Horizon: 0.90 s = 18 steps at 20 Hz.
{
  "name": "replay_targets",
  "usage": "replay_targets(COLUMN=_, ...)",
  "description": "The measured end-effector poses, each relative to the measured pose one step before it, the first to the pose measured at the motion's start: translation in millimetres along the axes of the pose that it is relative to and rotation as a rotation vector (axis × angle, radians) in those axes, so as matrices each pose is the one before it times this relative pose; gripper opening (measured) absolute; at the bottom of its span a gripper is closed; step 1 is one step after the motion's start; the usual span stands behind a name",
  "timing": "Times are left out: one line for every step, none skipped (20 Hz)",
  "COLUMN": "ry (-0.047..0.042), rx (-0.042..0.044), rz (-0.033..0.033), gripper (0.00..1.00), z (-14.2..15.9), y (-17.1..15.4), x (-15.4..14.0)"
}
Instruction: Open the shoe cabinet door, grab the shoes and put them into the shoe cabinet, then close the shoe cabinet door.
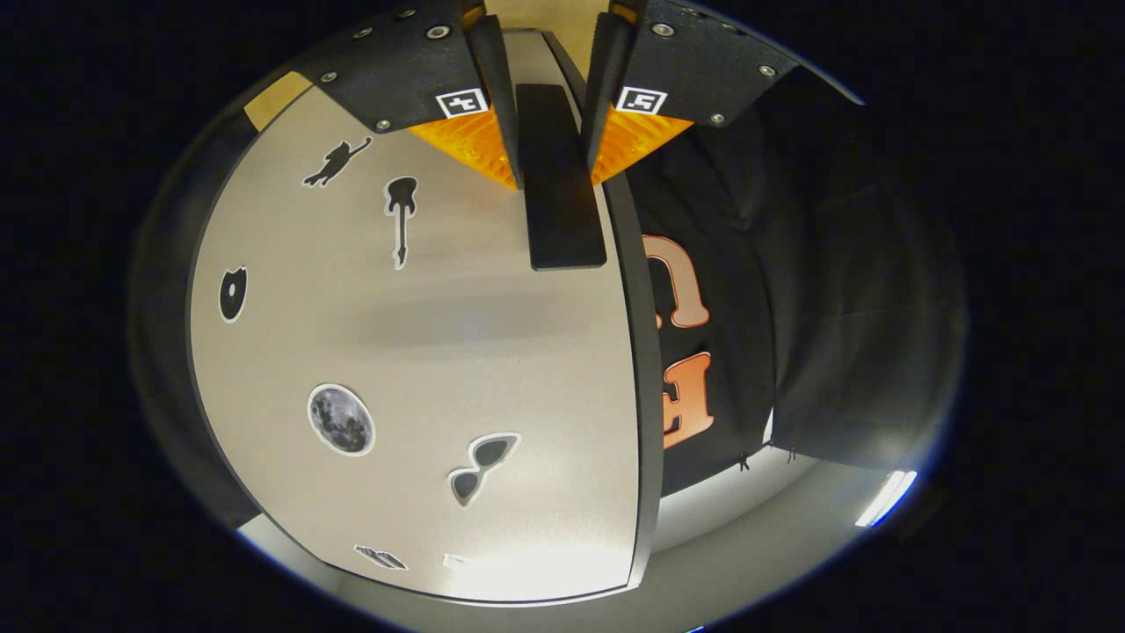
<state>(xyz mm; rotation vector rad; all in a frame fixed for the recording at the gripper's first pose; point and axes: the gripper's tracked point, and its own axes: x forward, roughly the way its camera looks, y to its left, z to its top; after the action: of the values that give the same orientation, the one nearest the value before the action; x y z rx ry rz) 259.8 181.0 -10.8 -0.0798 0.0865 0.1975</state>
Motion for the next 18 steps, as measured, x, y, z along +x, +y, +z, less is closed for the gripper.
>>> replay_targets(ry=-0.00504, rx=-0.02485, rz=-0.00893, gripper=0.38, z=1.01, y=-0.56, x=-0.77)
replay_targets(ry=-0.00364, rx=-0.01107, rz=-0.00824, gripper=0.37, z=-0.76, y=0.31, x=-0.61)
replay_targets(ry=0.0053, rx=-0.00133, rz=-0.00335, gripper=0.36, z=-0.71, y=0.05, x=-1.21)
replay_targets(ry=0.00448, rx=0.00847, rz=-0.00343, gripper=0.35, z=0.19, y=-0.01, x=-0.91)
replay_targets(ry=0.00338, rx=0.0097, rz=-0.00485, gripper=0.34, z=-0.08, y=0.42, x=-1.6)
replay_targets(ry=0.00122, rx=-0.00177, rz=-0.00555, gripper=0.33, z=0.71, y=0.27, x=-1.75)
replay_targets(ry=0.00221, rx=-0.00179, rz=-0.01137, gripper=0.32, z=0.34, y=-1.39, x=-2.72)
replay_targets(ry=0.00212, rx=-0.00503, rz=-0.01133, gripper=0.32, z=-0.43, y=-0.68, x=-1.95)
replay_targets(ry=0.00223, rx=-0.00251, rz=-0.00841, gripper=0.32, z=0.5, y=-0.51, x=-3.39)
replay_targets(ry=0.00334, rx=0.00438, rz=-0.00634, gripper=0.32, z=-0.27, y=-0.21, x=-3.4)
replay_targets(ry=-0.00016, rx=0.00194, rz=-0.00473, gripper=0.32, z=0.45, y=-0.15, x=-3.49)
replay_targets(ry=-0.00097, rx=-0.00478, rz=-0.00568, gripper=0.32, z=0.79, y=-0.82, x=-3.98)
replay_targets(ry=-0.00148, rx=-0.00172, rz=-0.00621, gripper=0.32, z=0.52, y=-0.34, x=-3.54)
replay_targets(ry=-0.00114, rx=-0.00029, rz=-0.00341, gripper=0.31, z=0.61, y=-0.56, x=-4.56)
replay_targets(ry=-0.00402, rx=0.00027, rz=-0.00195, gripper=0.3, z=-1.02, y=-1.2, x=0.25)
replay_targets(ry=-0.00072, rx=0.00295, rz=-0.00492, gripper=0.3, z=0.07, y=-1.37, x=-2.03)
replay_targets(ry=0.0019, rx=0.00426, rz=-0.00537, gripper=0.3, z=-0.08, y=-1.2, x=-3.26)
replay_targets(ry=0.00477, rx=-0.00073, rz=-0.00222, gripper=0.3, z=-1.27, y=-2.06, x=-5.06)
